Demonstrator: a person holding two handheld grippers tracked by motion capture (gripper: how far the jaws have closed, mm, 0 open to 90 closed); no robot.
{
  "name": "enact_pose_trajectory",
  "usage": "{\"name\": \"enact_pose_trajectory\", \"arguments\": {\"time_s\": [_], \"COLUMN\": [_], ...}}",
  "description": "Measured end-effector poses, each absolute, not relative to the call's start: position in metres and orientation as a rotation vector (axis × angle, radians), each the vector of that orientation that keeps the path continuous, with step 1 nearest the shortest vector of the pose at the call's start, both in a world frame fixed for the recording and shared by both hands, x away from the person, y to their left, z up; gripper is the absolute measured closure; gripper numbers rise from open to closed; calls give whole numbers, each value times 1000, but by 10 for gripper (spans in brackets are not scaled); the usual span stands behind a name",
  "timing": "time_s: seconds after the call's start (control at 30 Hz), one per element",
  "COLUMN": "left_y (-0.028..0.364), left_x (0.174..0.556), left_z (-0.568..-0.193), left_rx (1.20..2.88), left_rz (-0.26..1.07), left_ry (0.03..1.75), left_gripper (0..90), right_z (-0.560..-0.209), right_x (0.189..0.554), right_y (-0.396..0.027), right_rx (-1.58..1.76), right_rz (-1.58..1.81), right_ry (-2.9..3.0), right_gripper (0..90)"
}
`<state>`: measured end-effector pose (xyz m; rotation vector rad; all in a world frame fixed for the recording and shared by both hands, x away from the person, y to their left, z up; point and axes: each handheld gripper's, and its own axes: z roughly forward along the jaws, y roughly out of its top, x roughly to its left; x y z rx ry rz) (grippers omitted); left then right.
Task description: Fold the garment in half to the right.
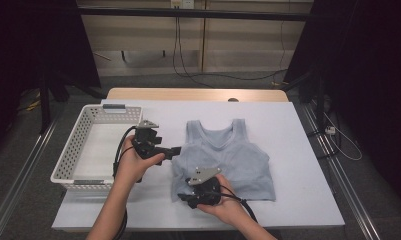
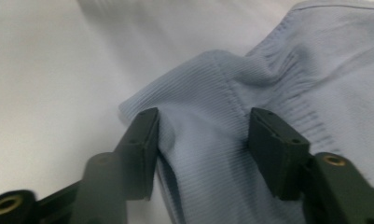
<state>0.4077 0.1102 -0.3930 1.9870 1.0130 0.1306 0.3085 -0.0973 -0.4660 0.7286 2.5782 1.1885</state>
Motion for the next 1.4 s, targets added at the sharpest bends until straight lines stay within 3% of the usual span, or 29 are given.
{"name": "enact_pose_trajectory", "arguments": {"time_s": [0.1, 0.2, 0.63, 1.4], "left_y": [109, 109, 96, 63], "left_x": [408, 409, 428, 484], "left_z": [-393, -394, -396, -428], "left_rx": [1989, 1981, 1980, 2048], "left_rz": [147, 120, 178, 196], "left_ry": [1029, 1029, 1019, 1030], "left_gripper": [122, 127, 149, 297], "right_z": [-466, -466, -452, -441], "right_x": [308, 309, 308, 293], "right_y": [-97, -99, -115, -127], "right_rx": [740, 731, 829, 817], "right_rz": [1181, 1196, 1360, 1450], "right_ry": [2564, 2562, 2555, 2532], "right_gripper": [556, 818, 845, 844]}}
